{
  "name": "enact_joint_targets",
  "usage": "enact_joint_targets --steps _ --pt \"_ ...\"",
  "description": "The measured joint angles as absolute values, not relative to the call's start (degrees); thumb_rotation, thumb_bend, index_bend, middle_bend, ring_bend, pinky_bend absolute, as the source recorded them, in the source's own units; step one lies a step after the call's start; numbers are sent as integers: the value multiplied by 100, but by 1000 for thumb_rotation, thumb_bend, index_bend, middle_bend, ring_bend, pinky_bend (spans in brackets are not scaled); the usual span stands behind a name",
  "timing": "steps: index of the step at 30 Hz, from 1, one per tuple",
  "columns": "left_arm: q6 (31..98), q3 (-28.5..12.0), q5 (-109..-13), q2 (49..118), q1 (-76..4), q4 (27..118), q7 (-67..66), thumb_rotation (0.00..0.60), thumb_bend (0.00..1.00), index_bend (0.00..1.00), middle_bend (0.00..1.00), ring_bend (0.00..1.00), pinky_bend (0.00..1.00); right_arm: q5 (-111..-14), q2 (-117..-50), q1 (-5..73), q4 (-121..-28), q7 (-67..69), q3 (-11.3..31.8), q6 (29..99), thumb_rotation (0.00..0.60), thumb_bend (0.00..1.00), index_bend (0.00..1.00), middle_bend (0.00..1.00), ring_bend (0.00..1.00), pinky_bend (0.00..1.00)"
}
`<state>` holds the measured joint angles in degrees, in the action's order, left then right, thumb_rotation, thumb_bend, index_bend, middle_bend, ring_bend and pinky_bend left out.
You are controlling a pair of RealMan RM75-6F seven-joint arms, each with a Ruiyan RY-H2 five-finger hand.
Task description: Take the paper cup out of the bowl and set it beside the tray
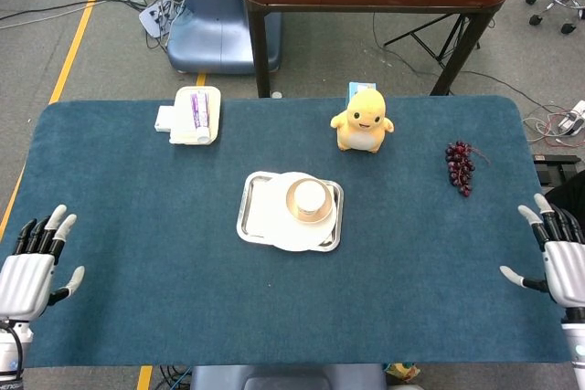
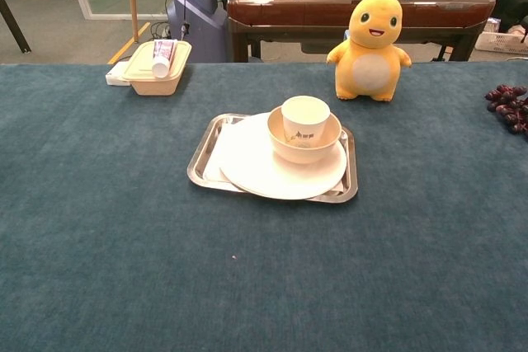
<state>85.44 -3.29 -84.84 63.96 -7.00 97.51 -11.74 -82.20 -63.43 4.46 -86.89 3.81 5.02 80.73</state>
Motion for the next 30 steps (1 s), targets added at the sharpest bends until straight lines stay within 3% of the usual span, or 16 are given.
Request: enact_joint_targets --steps 5,18,30 --pt "8558 -345 -8448 6401 -683 9754 -1164 600 324 0 0 0 0 -8094 -6152 730 -8785 461 567 7483 600 104 23 0 0 0" --pt "8529 -468 -8230 6330 -682 9727 -1009 600 324 0 0 0 0 -7425 -5284 2298 -9378 501 967 5018 600 104 23 0 0 0" --pt "8529 -534 -8126 6257 -668 9687 -776 600 324 0 0 0 0 -6477 -5301 3746 -9603 -273 1292 3658 600 103 23 0 0 0"
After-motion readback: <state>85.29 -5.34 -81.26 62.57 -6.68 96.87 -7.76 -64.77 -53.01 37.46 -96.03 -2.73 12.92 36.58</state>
